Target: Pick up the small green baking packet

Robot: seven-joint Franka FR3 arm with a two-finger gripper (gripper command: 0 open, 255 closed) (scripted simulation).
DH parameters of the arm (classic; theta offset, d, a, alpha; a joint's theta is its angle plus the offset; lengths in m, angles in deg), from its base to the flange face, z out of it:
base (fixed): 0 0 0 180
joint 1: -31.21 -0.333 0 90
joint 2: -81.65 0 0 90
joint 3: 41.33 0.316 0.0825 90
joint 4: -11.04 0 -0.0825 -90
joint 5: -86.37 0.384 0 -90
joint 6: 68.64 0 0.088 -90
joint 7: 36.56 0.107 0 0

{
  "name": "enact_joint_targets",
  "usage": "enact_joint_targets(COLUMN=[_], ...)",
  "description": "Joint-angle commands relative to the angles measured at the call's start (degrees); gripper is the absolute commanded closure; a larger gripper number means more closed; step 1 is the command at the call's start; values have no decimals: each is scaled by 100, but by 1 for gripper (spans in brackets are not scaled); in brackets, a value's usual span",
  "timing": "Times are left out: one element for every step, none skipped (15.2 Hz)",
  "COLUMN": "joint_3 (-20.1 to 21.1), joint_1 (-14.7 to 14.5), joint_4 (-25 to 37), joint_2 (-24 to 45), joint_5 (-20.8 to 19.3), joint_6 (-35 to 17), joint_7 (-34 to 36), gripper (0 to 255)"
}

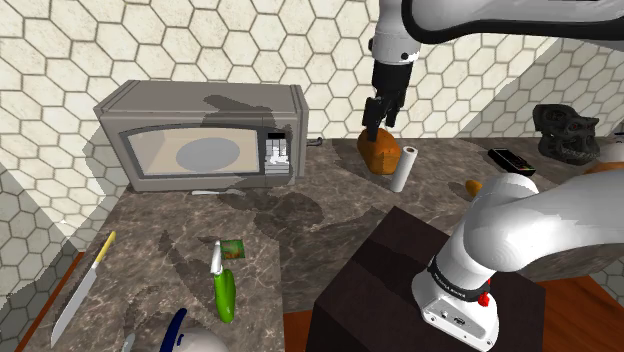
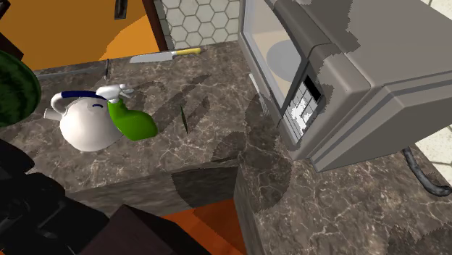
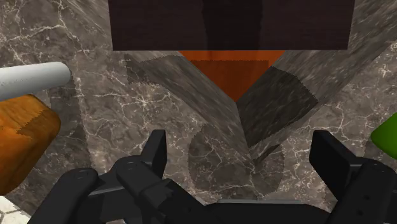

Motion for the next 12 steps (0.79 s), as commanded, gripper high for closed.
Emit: enact_joint_targets(joint_3=[0, 2, 5, 9, 15, 22, 31, 41, 52, 64, 79, 94], joint_1=[0, -51, -103, -153, -204, -254, -304, -354, -404, -453, -501, -550], joint_4=[0, -54, -102, -142, -174, -200, -218, -229, -233, -230, -221, -204], joint_2=[0, 136, 277, 425, 579, 738, 901, 1070, 1243, 1419, 1600, 1783], joint_5=[0, 15, 30, 46, 62, 79, 97, 115, 133, 151, 171, 189], joint_6=[0, -202, -403, -602, -800, -996, -1190, -1381, -1570, -1755, -1937, -2116], joint_7=[0, -78, -156, -235, -314, -392, -472, -551, -630, -709, -789, -868], gripper=[0, 0, 0, 0, 0, 0, 0, 0, 0, 0, 0, 0])
